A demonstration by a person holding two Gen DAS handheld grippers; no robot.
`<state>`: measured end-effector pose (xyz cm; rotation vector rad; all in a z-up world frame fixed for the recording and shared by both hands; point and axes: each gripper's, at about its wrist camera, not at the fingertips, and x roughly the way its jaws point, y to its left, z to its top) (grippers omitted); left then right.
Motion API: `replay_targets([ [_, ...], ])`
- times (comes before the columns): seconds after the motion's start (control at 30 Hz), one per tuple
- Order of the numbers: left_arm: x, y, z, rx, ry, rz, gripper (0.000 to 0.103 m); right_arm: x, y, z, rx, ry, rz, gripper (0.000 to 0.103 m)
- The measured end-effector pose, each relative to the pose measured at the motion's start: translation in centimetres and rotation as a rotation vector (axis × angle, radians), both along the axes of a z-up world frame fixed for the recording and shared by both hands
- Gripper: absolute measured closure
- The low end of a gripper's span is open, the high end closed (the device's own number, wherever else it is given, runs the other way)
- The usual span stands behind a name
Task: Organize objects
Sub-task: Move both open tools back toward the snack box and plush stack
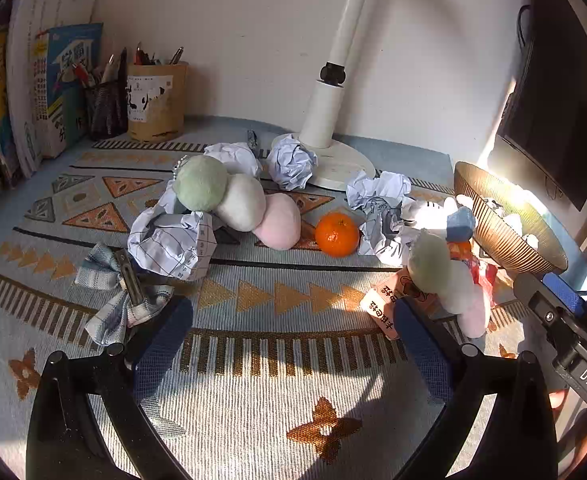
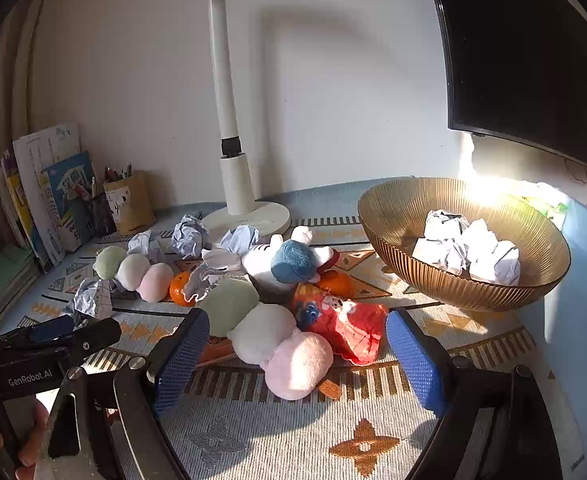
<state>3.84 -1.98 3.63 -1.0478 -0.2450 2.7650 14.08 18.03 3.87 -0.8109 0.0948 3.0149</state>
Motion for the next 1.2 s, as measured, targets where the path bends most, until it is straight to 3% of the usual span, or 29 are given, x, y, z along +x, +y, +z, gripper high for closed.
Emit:
replay_targets([
  [0.07, 0.0, -0.3, -0.2, 0.019, -0.005, 0.007, 0.002, -0.4, -0.2, -0.4, 0.017, -0.022, -0.016, 0.006],
  [0.17, -0.1, -0.6, -0.5, 0.025, -0.025, 0.027, 0.002, -1.0, -0.8, -0.8, 0.071, -0.058, -0.026, 0.005],
  [0.27, -0.2, -0.6, -0.8, 0.027, -0.038, 0.028, 0.002, -0.6, -1.2, -0.7, 0.101, -0.040, -0.039, 0.000],
  [1.2, -0.1, -1.3, -1.2, 0.055, -0.065, 0.042, 0.002, -0.9, -0.5, -0.9, 0.057, -0.069, -0.038, 0.000],
])
